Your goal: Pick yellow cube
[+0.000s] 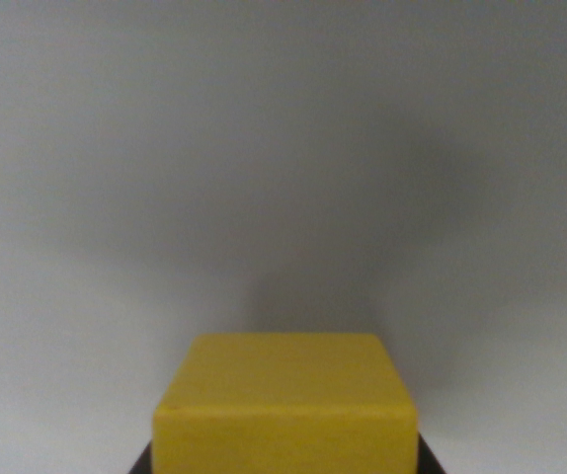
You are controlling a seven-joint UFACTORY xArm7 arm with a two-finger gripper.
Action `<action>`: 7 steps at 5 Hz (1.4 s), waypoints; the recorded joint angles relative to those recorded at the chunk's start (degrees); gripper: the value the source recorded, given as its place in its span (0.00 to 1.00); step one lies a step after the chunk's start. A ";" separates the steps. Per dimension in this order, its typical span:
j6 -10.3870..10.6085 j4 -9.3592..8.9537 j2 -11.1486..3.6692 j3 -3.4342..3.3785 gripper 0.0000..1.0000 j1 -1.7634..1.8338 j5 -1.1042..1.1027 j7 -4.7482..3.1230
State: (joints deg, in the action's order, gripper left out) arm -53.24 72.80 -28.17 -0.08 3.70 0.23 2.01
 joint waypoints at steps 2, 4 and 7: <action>-1.64 1.09 0.55 0.00 1.00 0.00 0.00 0.01; -3.55 2.36 1.20 0.00 1.00 0.00 0.00 0.01; -7.93 5.26 2.67 0.00 1.00 0.00 -0.01 0.03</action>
State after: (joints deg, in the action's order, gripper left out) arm -61.18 78.06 -25.50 -0.08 3.70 0.23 2.03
